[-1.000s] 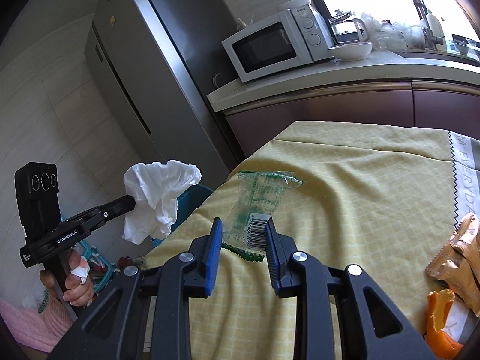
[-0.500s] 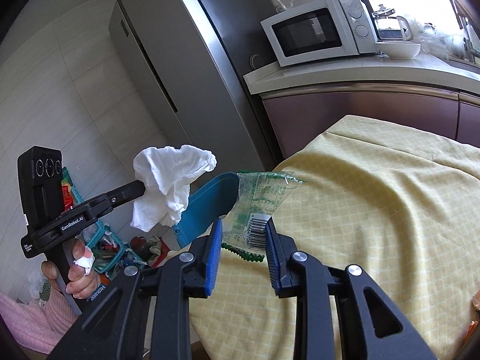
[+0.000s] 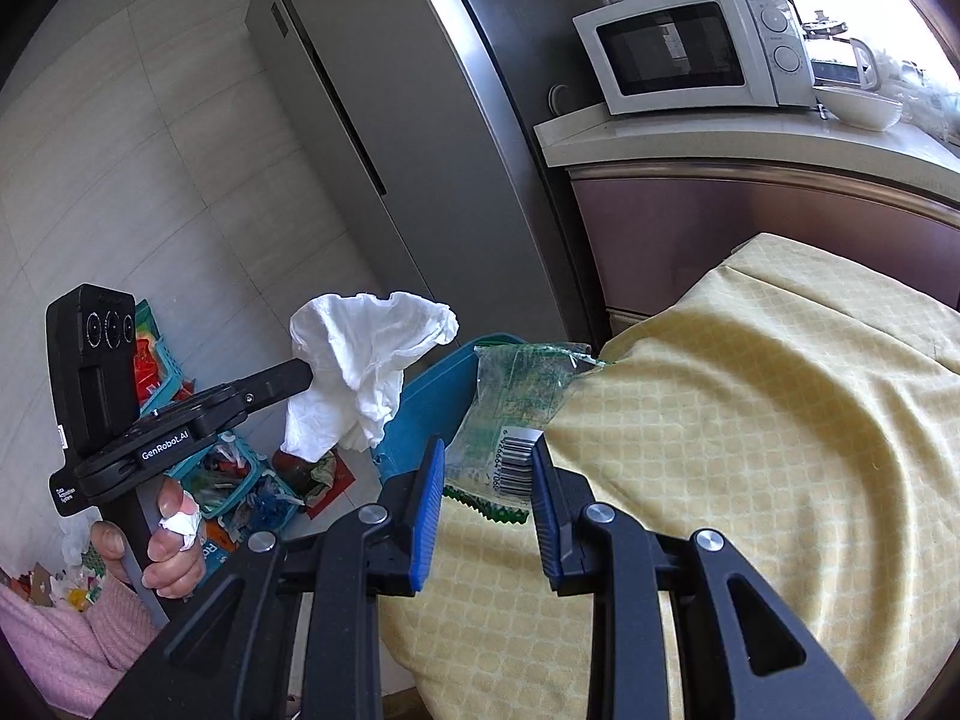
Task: Collect trash
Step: 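Open the left tool over the teal bin while the right tool releases the clear wrapper into it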
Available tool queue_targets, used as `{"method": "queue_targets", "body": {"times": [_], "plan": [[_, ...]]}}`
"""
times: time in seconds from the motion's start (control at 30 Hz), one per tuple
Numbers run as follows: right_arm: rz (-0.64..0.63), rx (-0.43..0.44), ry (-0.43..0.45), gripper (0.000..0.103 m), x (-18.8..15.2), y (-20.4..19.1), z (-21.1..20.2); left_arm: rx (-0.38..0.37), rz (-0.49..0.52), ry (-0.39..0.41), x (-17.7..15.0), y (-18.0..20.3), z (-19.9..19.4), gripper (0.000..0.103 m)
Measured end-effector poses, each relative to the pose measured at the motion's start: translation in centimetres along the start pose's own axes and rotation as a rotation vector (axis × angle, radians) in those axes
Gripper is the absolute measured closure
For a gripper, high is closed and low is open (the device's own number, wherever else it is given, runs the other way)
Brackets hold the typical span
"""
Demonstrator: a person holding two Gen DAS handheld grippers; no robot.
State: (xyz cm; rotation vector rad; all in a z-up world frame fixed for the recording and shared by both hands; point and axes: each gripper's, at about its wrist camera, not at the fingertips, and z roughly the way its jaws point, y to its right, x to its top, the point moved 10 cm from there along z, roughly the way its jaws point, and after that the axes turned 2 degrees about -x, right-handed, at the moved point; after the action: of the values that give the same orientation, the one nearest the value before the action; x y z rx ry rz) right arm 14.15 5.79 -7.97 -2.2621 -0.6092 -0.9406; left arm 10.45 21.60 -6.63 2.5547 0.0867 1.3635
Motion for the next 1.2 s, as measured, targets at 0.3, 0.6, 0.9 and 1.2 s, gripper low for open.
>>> {"method": "queue_targets", "body": {"times": [0.3, 0.6, 0.9, 1.2], "plan": [[-0.031, 0.014, -0.038, 0.077, 0.7, -1.4, 2.6, 0.032, -0.036, -0.020, -0.6, -2.1, 1.2, 0.101], [-0.048, 0.019, -0.092, 0.077, 0.6, -2.1, 5.5, 0.067, -0.074, -0.046, -1.3, -4.2, 2.8, 0.101], [-0.068, -0.012, -0.150, 0.077, 0.5, -2.3, 8.5, 0.094, -0.107, -0.079, -2.1, -6.0, 4.9, 0.101], [-0.079, -0.049, -0.202, 0.076, 0.0, -2.1, 11.5, 0.108, -0.150, -0.103, -2.7, -7.3, 6.9, 0.101]]}}
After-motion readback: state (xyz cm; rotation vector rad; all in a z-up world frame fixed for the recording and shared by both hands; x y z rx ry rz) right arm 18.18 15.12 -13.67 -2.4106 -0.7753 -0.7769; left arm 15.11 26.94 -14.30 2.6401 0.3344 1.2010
